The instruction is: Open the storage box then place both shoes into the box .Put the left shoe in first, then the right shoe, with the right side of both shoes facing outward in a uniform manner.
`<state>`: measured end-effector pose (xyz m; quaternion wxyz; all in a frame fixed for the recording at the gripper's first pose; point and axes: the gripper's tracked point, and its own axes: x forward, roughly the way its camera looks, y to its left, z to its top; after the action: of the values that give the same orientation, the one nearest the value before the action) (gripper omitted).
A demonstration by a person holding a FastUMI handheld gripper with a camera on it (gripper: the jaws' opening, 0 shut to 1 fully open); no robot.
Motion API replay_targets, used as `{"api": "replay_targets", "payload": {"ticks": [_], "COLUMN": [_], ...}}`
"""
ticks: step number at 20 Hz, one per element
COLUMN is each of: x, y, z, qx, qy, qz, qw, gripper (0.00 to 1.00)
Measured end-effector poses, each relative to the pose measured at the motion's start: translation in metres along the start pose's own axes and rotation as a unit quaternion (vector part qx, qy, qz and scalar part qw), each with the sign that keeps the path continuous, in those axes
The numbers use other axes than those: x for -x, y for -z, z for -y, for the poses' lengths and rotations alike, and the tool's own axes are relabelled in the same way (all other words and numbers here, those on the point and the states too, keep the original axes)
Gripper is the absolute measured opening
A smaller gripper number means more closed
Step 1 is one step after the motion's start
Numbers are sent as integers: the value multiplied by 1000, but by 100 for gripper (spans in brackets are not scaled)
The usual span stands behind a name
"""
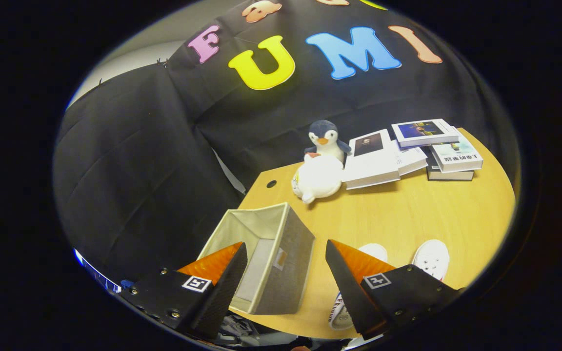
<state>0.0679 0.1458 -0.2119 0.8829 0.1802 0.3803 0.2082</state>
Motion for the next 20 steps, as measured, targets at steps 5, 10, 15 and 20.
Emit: {"api": "replay_targets", "payload": {"ticks": [5,10,15,20], "x": [-11,-17,-20,-22], "y": [23,62,91,118], "z": [46,81,110,126], "qx": [-18,-33,-44,-51], "qy": [37,64,89,102], "qz": [-27,-71,-111,-153], "qw": [999,995,989,982], "gripper": [98,98,98,98]}}
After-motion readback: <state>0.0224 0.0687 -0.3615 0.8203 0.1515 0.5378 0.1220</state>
